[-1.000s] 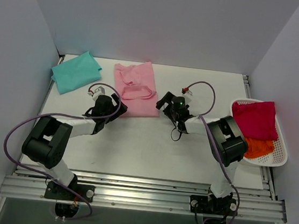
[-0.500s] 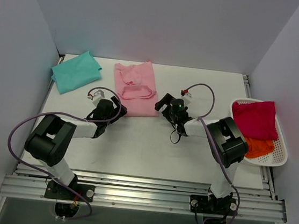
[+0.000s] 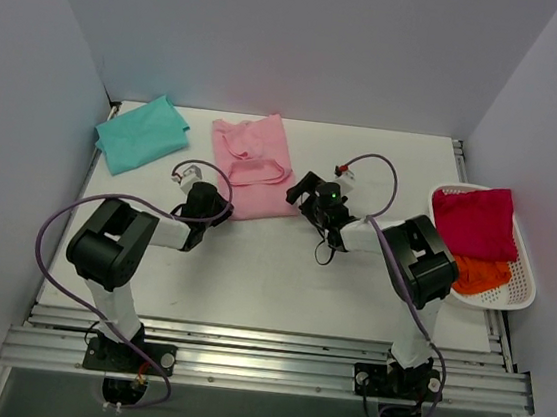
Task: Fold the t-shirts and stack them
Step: Grab one side of the 2/3 rectangular tshirt with both arms
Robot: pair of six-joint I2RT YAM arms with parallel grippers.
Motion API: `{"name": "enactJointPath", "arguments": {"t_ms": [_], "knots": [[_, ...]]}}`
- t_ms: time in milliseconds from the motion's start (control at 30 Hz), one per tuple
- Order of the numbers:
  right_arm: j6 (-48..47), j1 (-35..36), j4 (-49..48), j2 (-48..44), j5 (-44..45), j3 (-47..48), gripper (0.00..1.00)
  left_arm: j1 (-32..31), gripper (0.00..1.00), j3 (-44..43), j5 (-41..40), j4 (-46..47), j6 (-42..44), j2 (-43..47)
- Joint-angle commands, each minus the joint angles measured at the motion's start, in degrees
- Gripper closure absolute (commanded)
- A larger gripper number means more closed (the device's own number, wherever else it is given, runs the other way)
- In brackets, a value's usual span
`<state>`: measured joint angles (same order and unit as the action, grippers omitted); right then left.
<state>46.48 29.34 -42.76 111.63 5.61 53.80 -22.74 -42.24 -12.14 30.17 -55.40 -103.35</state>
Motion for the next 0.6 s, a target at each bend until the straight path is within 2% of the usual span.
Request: {"name": "enactJointPath", "arguments": {"t_ms": [0, 67, 100, 133, 433, 467, 567], "knots": [[0.1, 0.19, 0.93, 1.92, -0.16, 1.04, 0.12, -0.11, 0.73, -0.13, 1.51, 0.41, 0.55, -0.62], [0.1, 0.19, 0.84, 2.18, -0.33, 0.96, 0.12, -0.11, 0.86, 0.05, 1.77, 0.5, 0.64, -0.89], [0.1, 0.19, 0.75, 2.18, -0.33, 0.87, 0.12, -0.11, 0.95, -0.12, 2.03, 0.41, 0.55, -1.24], [0.19, 0.19, 0.66, 2.18, -0.33, 0.78, 0.12, -0.11, 0.98, -0.04, 2.12, 0.41, 0.55, -1.24], [2.12, 0.54, -1.87, -1.15, -0.51, -4.3, 0.16, -0.11, 0.98, 1.81, 0.37, -1.78, 0.73, 3.41], [2.56, 0.71, -2.32, -1.85, -0.68, -4.84, 0.19, -0.11, 0.98, 1.9, 0.19, -2.05, 0.9, 3.85], [3.79, 2.21, -3.11, -2.47, -0.42, -6.25, 0.42, -0.11, 0.98, 1.63, 0.01, -2.57, 1.17, 4.04]]}}
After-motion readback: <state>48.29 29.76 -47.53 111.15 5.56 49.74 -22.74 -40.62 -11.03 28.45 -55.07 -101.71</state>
